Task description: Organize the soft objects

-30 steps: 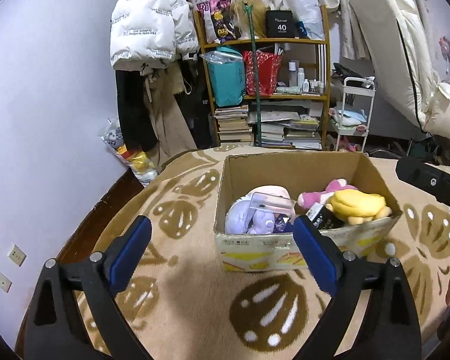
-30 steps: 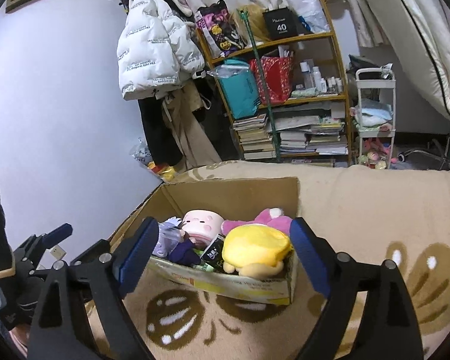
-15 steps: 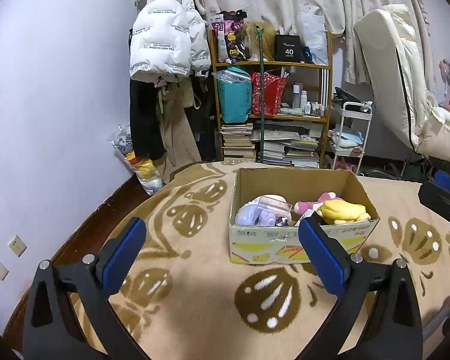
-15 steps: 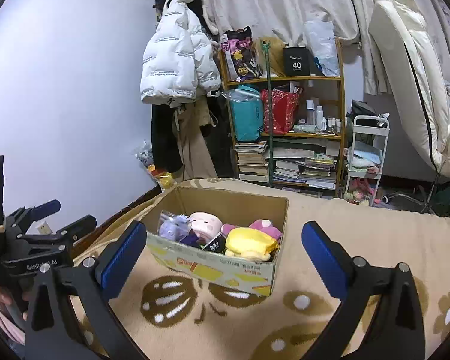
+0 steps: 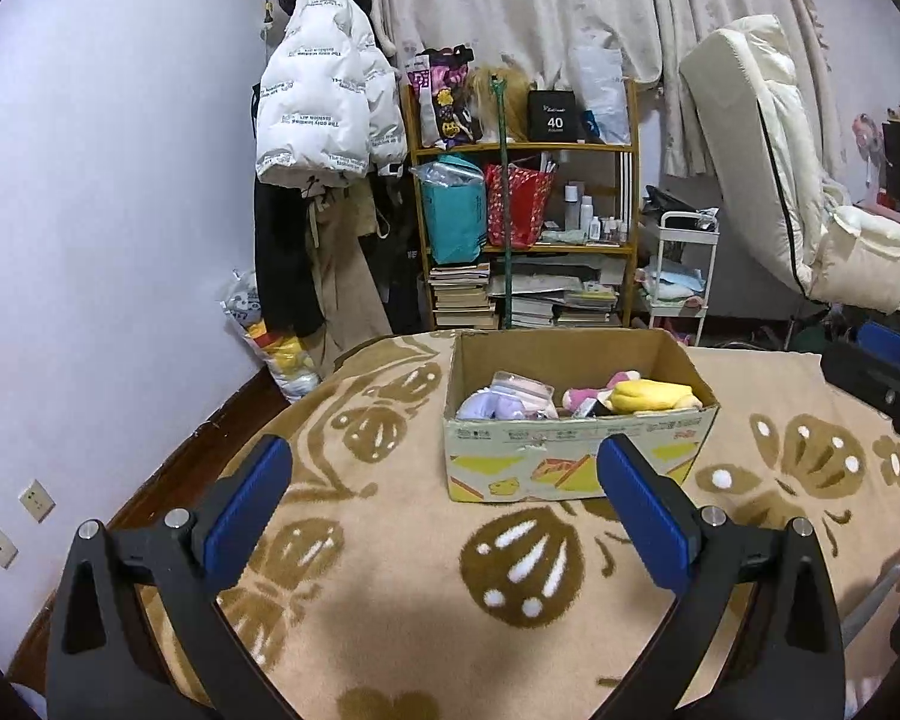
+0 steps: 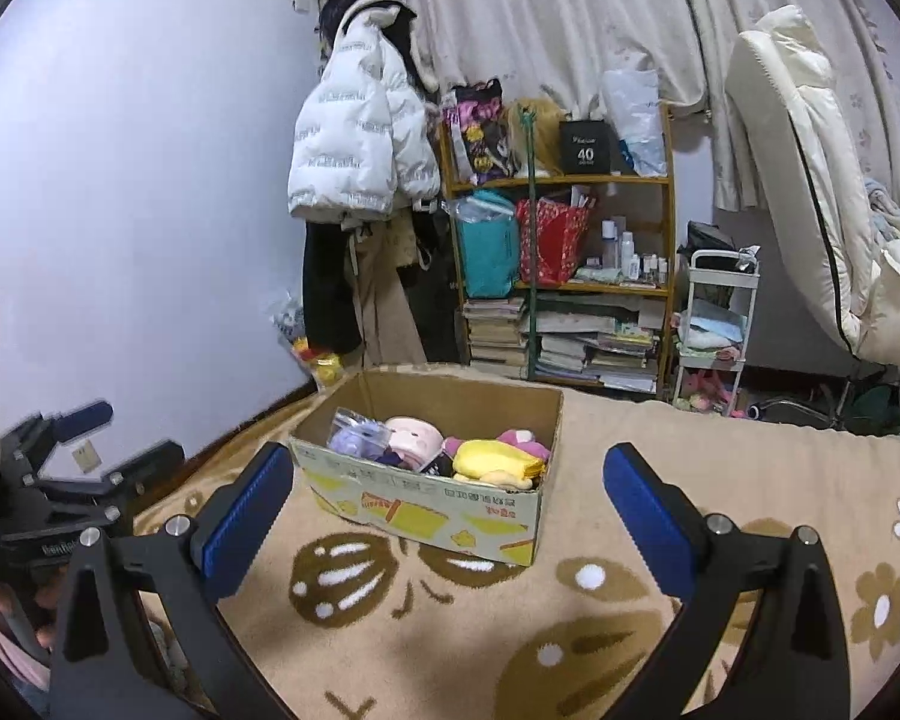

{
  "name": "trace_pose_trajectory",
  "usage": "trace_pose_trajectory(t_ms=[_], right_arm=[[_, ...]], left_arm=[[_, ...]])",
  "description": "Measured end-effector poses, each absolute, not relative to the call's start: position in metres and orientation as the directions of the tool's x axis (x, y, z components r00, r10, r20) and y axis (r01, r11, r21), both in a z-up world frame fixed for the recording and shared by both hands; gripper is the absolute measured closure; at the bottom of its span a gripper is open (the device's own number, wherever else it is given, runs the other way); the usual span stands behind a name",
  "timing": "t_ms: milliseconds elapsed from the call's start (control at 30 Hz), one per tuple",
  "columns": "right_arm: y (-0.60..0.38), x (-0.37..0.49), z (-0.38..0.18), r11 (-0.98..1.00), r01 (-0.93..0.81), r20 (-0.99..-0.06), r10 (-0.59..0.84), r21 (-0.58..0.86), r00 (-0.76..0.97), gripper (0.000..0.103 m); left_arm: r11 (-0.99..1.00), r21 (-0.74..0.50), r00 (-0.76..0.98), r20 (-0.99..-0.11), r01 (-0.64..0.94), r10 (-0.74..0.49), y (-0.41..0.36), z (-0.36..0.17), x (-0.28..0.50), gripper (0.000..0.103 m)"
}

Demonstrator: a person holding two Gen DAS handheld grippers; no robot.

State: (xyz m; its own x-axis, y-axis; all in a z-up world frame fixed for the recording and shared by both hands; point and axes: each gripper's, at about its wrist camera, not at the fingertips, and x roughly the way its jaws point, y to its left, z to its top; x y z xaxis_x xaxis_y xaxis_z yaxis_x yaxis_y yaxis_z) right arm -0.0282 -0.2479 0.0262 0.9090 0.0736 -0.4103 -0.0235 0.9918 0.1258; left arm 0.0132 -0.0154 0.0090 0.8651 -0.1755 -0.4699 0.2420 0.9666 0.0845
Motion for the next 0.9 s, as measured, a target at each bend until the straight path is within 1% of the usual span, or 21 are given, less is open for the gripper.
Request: trace_pose_trajectory(t_ms=[233,400,633,900], right_arm=[[-0.25,-0.035,0.02,0.992,-0.001,-0.394,0.051,0.126,0.918,0.0],[-0.249,-0.03,0.013,0.995,0.005,-0.406,0.037,0.102,0.913,0.0],[-0.251,-0.027,0.011,0.995,0.024,-0.411,0.016,0.093,0.912,0.0],[-0.257,-0.02,0.003,0.993,0.05,-0.424,-0.001,0.104,0.906,0.0]], left_arm=[[0.962,0.101,0.877,-0.445,0.253,-0.184,-0.021,0.004,0.007,0.002],[0.961,0.127,0.872,-0.462,0.245,-0.161,-0.025,-0.005,0.012,0.002],[0.967,0.103,0.86,-0.485,0.233,-0.156,-0.02,-0.011,0.022,0.002],[0.97,0.088,0.857,-0.491,0.229,-0.158,-0.019,-0.013,0.027,0.002]])
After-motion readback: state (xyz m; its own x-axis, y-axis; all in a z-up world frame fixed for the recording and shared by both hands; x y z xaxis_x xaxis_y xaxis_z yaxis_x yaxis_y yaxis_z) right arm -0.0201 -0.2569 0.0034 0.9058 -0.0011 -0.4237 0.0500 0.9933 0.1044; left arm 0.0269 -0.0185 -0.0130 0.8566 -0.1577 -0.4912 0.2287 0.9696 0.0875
